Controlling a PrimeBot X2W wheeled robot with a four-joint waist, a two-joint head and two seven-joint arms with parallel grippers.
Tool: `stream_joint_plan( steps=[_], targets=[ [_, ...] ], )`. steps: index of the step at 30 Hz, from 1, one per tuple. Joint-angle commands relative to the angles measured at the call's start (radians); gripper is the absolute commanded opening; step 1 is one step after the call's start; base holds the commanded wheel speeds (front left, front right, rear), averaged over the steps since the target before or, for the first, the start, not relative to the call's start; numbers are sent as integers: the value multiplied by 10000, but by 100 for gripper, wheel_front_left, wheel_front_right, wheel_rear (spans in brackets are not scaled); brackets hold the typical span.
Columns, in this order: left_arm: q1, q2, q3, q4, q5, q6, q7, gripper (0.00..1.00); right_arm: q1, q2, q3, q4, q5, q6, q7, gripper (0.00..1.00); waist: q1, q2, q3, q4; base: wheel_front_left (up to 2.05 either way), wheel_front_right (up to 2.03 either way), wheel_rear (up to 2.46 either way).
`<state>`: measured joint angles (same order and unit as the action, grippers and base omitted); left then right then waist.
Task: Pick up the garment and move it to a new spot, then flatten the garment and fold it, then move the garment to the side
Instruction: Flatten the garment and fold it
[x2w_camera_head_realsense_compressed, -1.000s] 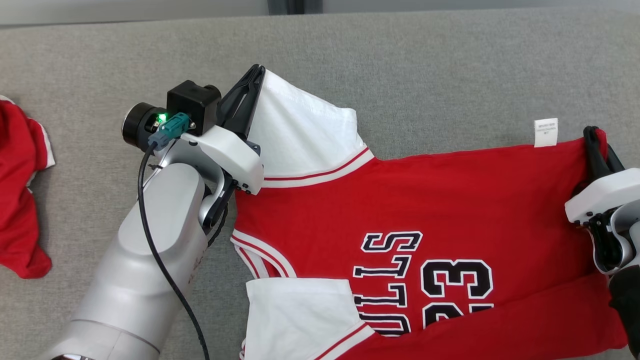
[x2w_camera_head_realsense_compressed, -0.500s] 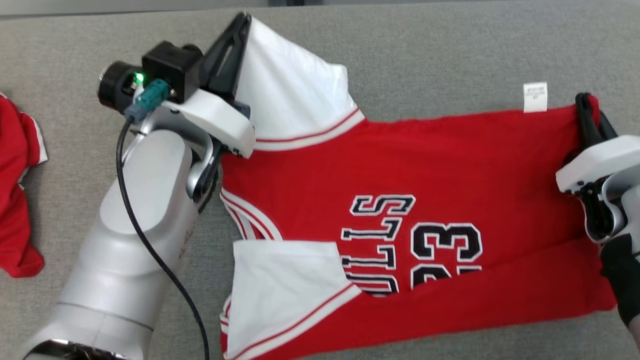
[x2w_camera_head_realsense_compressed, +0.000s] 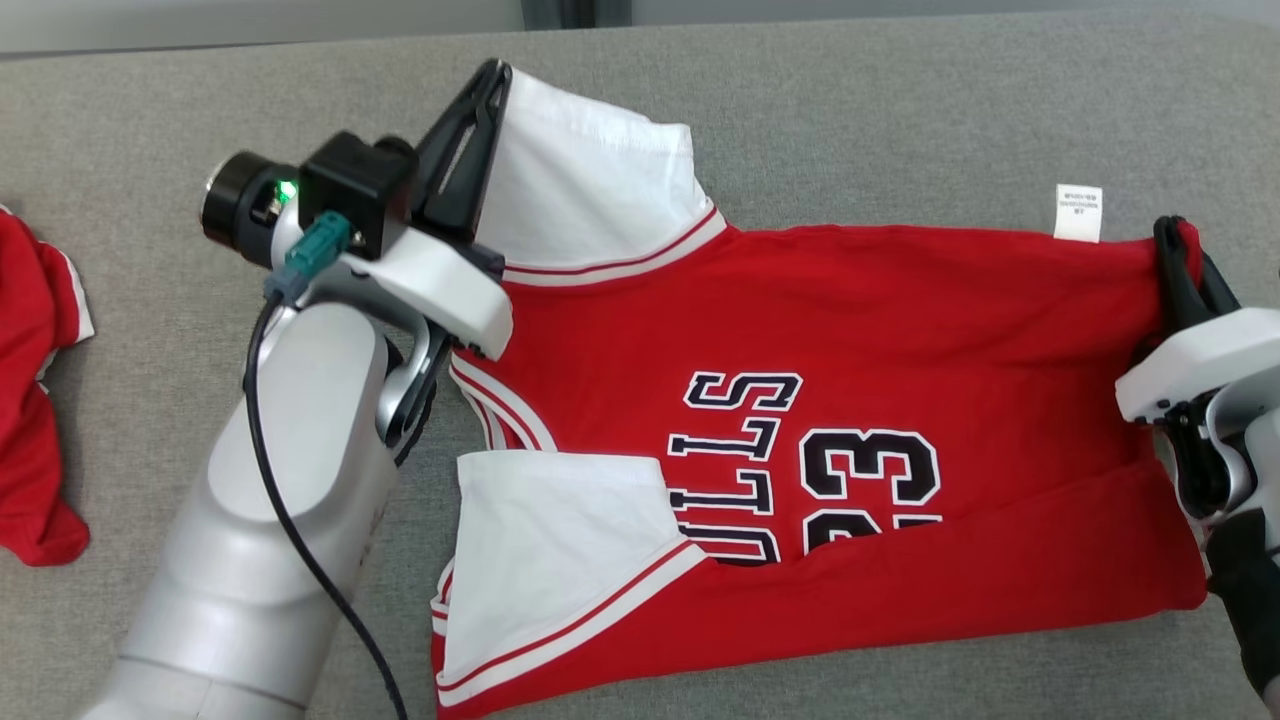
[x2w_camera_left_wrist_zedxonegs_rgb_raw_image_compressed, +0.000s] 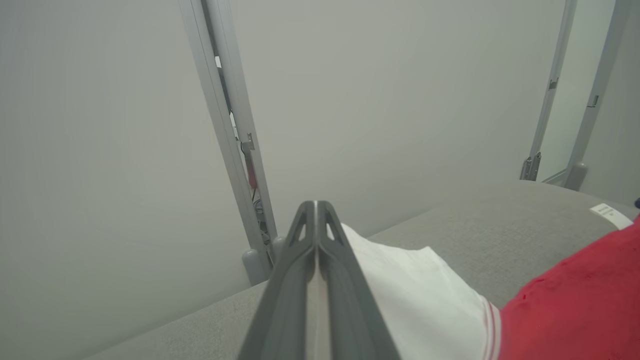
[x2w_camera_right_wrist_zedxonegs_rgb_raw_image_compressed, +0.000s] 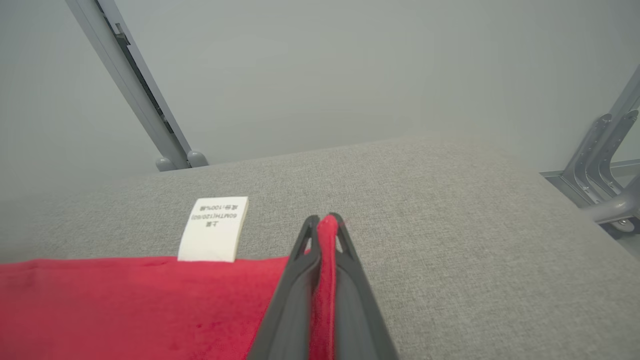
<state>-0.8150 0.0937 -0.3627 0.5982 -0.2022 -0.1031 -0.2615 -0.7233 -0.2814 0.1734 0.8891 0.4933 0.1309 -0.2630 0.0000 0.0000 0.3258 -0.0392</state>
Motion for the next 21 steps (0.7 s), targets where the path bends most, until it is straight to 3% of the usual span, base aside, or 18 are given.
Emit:
stream_joint_plan(
  steps=[1, 21],
  targets=[
    [324, 142, -4, -186, 98, -62, -34, 0, 295, -68, -52, -166, 6, -1, 2, 0, 0, 0, -156, 31, 0, 0, 0],
    [3148, 438, 21, -1951, -268, -263, -36, 0, 2181, -234, -522, -1041, -113, -1, 2, 0, 0, 0, -1232, 308, 0, 0, 0]
  ],
)
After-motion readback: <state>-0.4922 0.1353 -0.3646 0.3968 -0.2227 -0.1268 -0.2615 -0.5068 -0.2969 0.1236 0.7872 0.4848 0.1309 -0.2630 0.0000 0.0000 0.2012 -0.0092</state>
